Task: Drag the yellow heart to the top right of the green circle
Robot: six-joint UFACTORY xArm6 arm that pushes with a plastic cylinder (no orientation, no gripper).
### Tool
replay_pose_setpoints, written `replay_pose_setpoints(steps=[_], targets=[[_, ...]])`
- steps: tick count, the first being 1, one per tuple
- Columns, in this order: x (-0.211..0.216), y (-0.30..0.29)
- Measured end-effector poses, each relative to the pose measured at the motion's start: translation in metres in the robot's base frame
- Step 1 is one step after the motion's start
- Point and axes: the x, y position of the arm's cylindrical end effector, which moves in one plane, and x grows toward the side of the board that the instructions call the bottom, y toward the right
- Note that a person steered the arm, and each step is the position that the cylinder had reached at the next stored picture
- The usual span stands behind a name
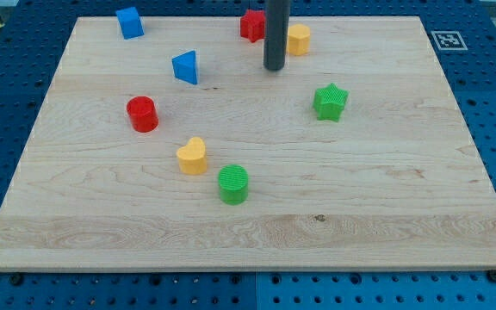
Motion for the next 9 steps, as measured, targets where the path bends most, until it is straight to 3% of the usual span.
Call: replay_pose_setpoints(steps=[1,4,6,7,9], targets=[[0.063,-0.032],[0.142,-0.176],[0.178,-0.148],[0.166,-0.142],[0.138,-0.070]])
